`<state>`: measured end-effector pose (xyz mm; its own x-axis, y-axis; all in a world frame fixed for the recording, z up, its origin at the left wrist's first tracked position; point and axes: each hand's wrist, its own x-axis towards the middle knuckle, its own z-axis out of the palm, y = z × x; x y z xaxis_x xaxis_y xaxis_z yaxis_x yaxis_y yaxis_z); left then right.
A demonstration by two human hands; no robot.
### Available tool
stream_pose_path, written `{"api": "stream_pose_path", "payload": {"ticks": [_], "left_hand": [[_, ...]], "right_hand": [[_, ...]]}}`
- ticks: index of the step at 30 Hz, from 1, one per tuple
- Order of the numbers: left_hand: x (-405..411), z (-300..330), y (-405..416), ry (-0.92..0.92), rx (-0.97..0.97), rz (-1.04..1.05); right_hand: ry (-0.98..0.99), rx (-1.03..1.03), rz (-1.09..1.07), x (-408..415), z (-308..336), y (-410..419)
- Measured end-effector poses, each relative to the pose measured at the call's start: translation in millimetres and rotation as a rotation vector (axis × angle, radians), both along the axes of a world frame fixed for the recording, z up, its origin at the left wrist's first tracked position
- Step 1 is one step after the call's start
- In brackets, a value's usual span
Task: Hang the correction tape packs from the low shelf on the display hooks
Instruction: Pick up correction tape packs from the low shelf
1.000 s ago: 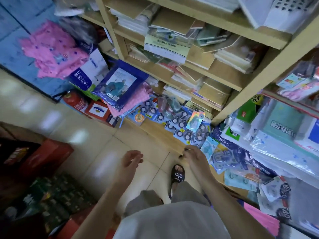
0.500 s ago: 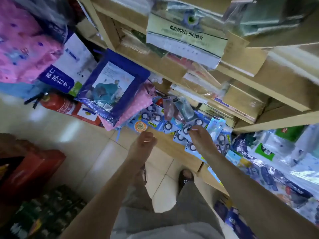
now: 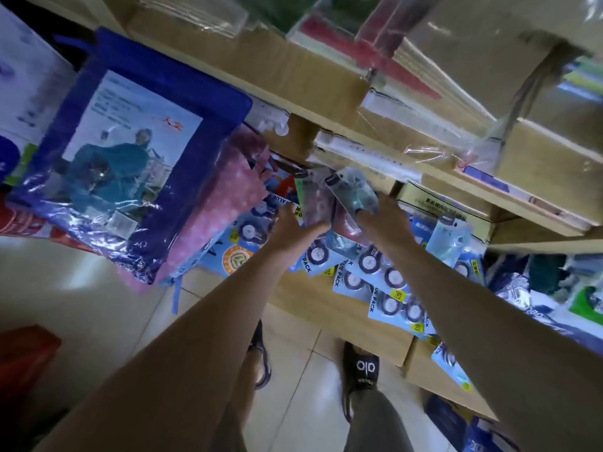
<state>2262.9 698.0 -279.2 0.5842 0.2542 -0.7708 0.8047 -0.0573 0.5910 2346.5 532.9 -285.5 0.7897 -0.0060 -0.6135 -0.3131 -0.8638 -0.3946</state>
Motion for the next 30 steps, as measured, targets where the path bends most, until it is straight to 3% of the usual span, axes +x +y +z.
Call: {"api": "stream_pose_path", "payload": {"ticks": [10, 14, 18, 25, 30], "left_hand": [[25, -16, -11, 0.045, 0.019, 0.059], [25, -18, -14, 0.045, -0.097, 0.12], [23, -23, -15, 0.044, -0.066, 0.104], [17, -22, -14, -0.024, -0.071, 0.025], [9, -8, -13, -0.032, -0.143, -0.011]], "right_hand": [[0.091, 0.061, -0.1, -8, -9, 12], [0.116, 0.106, -0.145, -13, -8, 12], [0.182, 0.172, -0.305, -18, -9, 14], [0.469, 0.366, -0.622, -28, -26, 9], [0.514, 0.462, -0.671, -33, -37, 8]]}}
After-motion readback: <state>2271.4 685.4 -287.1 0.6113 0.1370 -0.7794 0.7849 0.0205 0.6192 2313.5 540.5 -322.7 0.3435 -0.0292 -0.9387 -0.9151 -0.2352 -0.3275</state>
